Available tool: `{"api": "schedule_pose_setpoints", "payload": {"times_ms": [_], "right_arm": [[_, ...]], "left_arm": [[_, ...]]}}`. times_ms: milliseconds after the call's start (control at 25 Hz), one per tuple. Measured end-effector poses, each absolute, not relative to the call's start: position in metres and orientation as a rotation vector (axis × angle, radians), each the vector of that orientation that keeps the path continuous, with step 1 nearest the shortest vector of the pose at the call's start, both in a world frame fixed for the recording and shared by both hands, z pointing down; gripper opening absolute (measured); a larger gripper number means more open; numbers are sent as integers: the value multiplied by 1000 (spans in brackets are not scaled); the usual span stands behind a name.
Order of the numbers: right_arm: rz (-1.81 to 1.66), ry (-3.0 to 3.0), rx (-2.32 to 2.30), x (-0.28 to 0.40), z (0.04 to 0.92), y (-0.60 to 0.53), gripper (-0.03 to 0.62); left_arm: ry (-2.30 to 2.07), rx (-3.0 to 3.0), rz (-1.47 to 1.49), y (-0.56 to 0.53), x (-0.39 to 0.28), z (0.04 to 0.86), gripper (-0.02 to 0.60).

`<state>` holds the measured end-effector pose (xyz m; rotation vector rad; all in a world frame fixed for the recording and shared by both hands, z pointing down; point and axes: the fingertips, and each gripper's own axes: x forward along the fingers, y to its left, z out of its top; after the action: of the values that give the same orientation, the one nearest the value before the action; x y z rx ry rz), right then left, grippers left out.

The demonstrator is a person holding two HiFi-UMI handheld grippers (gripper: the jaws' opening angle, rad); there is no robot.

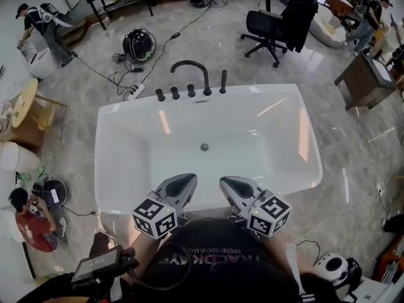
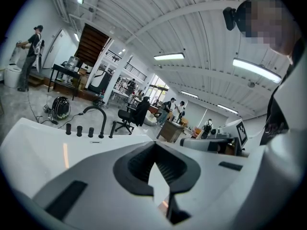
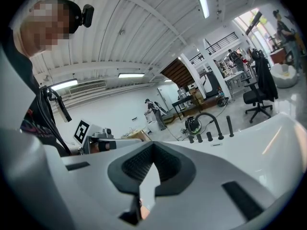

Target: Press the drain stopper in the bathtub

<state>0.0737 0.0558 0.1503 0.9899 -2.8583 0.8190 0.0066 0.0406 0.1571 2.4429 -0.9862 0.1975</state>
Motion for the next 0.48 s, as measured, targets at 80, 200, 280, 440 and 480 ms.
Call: {"api": "schedule_pose_setpoints", "payload": {"times_ms": [80, 200, 280, 440, 480], "right_arm": [[820, -2858, 986, 75, 151, 55, 14], [821, -2855, 982, 75, 151, 55, 14], [821, -2851, 980, 75, 152, 55, 14], [822, -2845, 979, 74, 151, 55, 14], [822, -2844, 979, 74, 151, 55, 14]], "left_arm": [[-987, 2442, 200, 40, 8, 157, 8], [-985, 2444, 203, 40, 10, 158, 8], [-979, 2451, 201, 38, 13, 156, 8], [-966, 2466, 194, 36, 16, 150, 8], [-963, 2465, 194, 36, 17, 151, 8]]}}
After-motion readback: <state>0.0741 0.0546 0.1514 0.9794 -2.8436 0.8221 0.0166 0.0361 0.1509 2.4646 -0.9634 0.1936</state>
